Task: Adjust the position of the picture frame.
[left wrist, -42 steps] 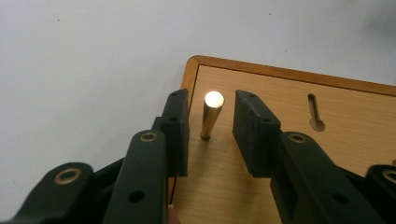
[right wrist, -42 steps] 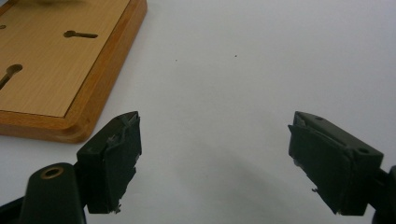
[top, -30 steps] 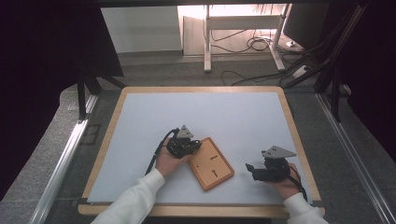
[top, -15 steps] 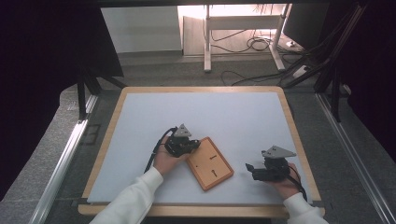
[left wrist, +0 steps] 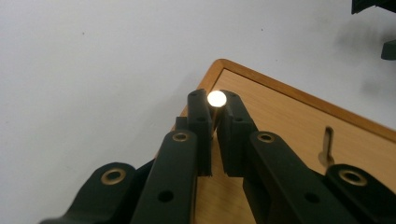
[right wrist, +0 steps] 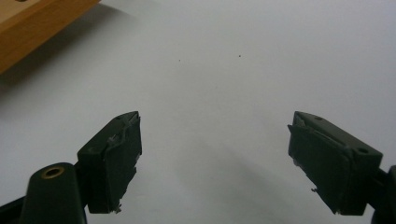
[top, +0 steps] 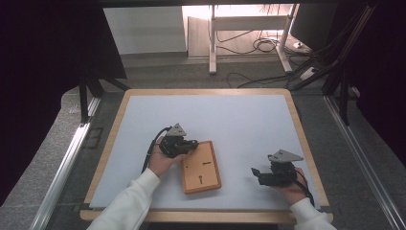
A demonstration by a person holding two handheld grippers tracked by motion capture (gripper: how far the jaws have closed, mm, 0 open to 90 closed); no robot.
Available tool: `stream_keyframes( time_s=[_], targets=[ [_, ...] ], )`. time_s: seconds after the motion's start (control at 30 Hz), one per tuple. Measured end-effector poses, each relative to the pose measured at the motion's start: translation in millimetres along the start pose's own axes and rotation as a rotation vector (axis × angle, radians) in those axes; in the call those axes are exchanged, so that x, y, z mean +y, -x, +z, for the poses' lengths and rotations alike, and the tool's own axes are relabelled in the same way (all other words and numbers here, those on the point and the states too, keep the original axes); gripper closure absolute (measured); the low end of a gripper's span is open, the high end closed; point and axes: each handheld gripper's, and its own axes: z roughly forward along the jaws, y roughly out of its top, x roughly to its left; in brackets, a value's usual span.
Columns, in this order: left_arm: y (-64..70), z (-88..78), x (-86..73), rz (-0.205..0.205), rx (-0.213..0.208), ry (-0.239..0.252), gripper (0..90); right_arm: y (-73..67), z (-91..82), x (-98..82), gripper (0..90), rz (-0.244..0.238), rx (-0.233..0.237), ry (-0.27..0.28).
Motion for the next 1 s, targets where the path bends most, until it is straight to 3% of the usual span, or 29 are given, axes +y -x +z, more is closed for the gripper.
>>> stream_keyframes(
  time_s=[0.13, 0.3, 0.43, 0.57, 0.77, 1.0],
  targets=[
    [-5.9, 2.5, -1.7, -0.013, -0.001, -0.007, 84.9, -0.2, 0.9, -0.3, 18.1, 0.002, 0.003, -0.003],
    [-3.4, 7.1, 1.2, 0.009, -0.001, -0.025, 84.9, -0.2, 1.6, -0.2, 18.1, 0.001, 0.005, -0.010],
    [-4.4, 6.9, 1.8, 0.002, -0.006, -0.029, 85.0, -0.1, 1.7, -0.3, 18.1, 0.000, 0.005, -0.011],
    [-10.8, 4.7, 0.2, -0.004, 0.017, -0.031, 85.0, -0.5, 2.3, -0.6, 18.1, -0.003, 0.005, -0.012],
    [-16.9, 14.1, -5.8, -0.009, 0.036, -0.072, 85.0, -1.5, 4.3, -0.9, 18.0, -0.009, 0.006, -0.021],
    [-17.8, 14.9, -8.2, -0.012, 0.029, -0.048, 84.7, -2.0, 4.2, -0.9, 18.1, -0.009, 0.006, -0.022]
  ],
)
